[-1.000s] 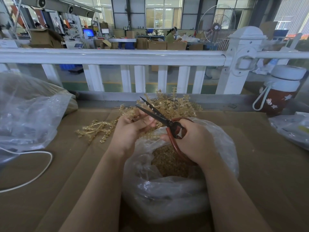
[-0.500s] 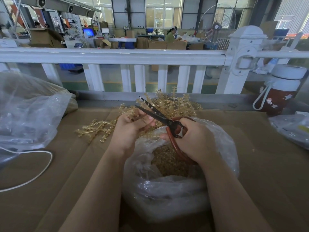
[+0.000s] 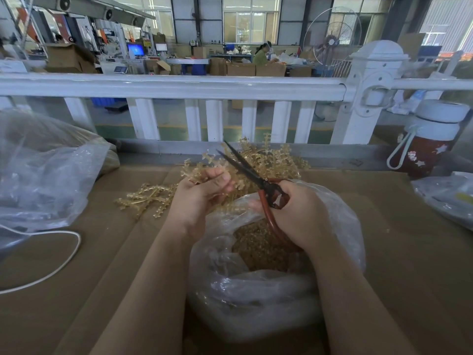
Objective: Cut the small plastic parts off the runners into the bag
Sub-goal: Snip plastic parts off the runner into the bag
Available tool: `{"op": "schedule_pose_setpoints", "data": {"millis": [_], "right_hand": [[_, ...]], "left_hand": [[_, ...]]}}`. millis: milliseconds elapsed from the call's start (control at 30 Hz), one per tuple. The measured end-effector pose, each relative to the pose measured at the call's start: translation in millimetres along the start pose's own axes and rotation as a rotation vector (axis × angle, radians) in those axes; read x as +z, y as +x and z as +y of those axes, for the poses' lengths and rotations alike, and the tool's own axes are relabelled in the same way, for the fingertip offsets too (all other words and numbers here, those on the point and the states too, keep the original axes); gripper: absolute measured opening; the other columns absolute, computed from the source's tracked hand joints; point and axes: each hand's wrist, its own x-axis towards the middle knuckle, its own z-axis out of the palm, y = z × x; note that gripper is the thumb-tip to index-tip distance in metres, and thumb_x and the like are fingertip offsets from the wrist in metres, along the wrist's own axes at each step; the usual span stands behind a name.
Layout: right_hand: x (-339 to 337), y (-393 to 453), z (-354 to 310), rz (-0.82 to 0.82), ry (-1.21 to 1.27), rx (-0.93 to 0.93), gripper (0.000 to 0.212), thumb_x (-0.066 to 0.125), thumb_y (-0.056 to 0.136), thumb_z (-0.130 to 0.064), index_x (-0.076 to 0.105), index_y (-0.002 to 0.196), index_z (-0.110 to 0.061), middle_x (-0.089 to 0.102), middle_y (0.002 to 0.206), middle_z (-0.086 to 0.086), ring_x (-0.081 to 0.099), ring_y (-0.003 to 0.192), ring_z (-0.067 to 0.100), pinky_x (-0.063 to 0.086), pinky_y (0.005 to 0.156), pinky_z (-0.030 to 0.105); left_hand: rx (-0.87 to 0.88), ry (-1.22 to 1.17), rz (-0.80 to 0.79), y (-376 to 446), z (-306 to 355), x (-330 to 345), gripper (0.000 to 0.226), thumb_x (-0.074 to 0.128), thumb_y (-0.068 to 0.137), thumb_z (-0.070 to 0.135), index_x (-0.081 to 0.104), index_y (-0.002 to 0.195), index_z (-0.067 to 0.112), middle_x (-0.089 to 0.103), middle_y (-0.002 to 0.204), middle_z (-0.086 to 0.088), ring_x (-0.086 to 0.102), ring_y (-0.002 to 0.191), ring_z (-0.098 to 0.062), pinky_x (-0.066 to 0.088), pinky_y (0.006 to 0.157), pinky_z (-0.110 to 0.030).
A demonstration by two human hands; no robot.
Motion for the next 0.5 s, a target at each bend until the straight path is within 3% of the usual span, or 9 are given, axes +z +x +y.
{"op": "schedule_pose_setpoints", "data": {"millis": [133,267,333,400,500], "right_hand": [[2.0,2.2,-0.5,0.009,0.228,0.073,0.050,0.064,0.064,-0.081,0.069,0.078,-0.033,0.069,0.076,-0.023,0.064,0.072,-0.003,0.051,0.062,0.027],[2.5,5.3,-5.0,-0.053,0.369,0.065,0.019,0.080,0.081,-0.046,0.069,0.077,-0.032,0.068,0.068,-0.020,0.064,0.066,0.000,0.052,0.062,0.021],[3.2,6.9,-7.3,-0.062,0.417,0.090,0.010,0.080,0.085,-0.030,0.071,0.080,-0.028,0.071,0.069,-0.013,0.068,0.069,0.006,0.057,0.067,0.026],[2.4,7.6,-9.0,-0.058,0.442,0.123,0.006,0.078,0.086,-0.024,0.072,0.082,-0.025,0.073,0.070,-0.007,0.070,0.072,0.011,0.058,0.072,0.030],[0.4,8.0,-8.9,-0.047,0.468,0.163,0.008,0.076,0.087,-0.021,0.072,0.081,-0.025,0.072,0.070,-0.007,0.069,0.068,0.007,0.057,0.071,0.028]], "left_hand": [[-0.067,0.027,-0.023,-0.6,-4.3,8.2,0.021,0.078,0.064,0.014,0.073,0.084,0.012,0.074,0.076,0.001,0.072,0.074,-0.009,0.053,0.060,-0.017],[-0.097,0.091,-0.098,-1.8,-7.5,12.9,0.013,0.082,0.061,0.016,0.081,0.074,0.019,0.077,0.083,-0.005,0.074,0.079,-0.012,0.054,0.064,-0.017],[-0.102,0.088,-0.100,-2.1,-8.1,14.4,0.015,0.081,0.060,0.014,0.080,0.075,0.016,0.077,0.084,-0.006,0.074,0.079,-0.012,0.055,0.064,-0.017],[-0.111,0.058,-0.128,-2.3,-8.0,16.1,0.014,0.080,0.061,0.010,0.078,0.075,0.013,0.076,0.080,-0.003,0.073,0.074,-0.010,0.055,0.062,-0.017],[-0.153,-0.019,-0.172,-4.1,-3.3,15.8,0.022,0.080,0.062,0.011,0.075,0.082,0.012,0.074,0.079,-0.003,0.071,0.073,-0.011,0.055,0.061,-0.020]]}}
